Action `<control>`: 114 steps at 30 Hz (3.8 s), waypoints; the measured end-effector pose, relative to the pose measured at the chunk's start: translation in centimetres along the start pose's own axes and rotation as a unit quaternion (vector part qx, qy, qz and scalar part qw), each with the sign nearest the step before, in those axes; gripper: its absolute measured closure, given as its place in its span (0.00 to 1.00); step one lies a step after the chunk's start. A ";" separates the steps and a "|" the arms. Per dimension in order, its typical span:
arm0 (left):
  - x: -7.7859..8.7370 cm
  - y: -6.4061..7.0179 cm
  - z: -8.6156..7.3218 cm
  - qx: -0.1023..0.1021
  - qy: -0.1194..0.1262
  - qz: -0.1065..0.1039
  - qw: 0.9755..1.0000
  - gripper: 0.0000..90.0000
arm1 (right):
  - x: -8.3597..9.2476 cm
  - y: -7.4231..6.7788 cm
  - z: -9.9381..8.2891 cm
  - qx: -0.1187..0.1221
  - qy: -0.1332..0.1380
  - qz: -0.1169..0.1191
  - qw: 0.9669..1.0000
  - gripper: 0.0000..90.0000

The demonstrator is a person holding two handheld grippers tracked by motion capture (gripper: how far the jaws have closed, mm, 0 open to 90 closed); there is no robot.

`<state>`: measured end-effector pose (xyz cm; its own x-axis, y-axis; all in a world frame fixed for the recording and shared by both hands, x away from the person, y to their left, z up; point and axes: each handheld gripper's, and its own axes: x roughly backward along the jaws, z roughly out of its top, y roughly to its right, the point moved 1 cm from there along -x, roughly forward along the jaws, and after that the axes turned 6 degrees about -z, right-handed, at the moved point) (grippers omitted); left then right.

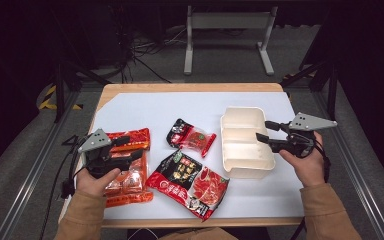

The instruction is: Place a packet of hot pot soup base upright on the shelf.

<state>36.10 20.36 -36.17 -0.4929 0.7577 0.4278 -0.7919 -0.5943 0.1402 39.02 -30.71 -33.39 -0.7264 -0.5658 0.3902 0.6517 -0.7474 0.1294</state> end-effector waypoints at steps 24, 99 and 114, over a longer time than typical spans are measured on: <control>-2.7 2.9 -1.0 0.007 -0.017 -0.032 0.999 0.51 | 0.1 0.0 0.1 -0.003 -0.002 -0.003 1.000 0.47; -4.4 4.8 -1.8 0.090 -0.104 -0.048 0.989 0.98 | -0.5 -0.6 0.1 0.002 -0.013 0.005 1.000 0.45; -2.7 7.0 1.9 0.021 -0.035 -0.035 0.999 0.98 | -0.3 -0.7 0.3 0.002 -0.007 0.007 1.000 0.45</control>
<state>32.58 13.60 -34.66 -0.4093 0.7782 0.4764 -0.8071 -0.5523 0.2088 38.87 -29.94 -33.35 -0.7140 -0.5714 0.4046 0.6628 -0.7378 0.1276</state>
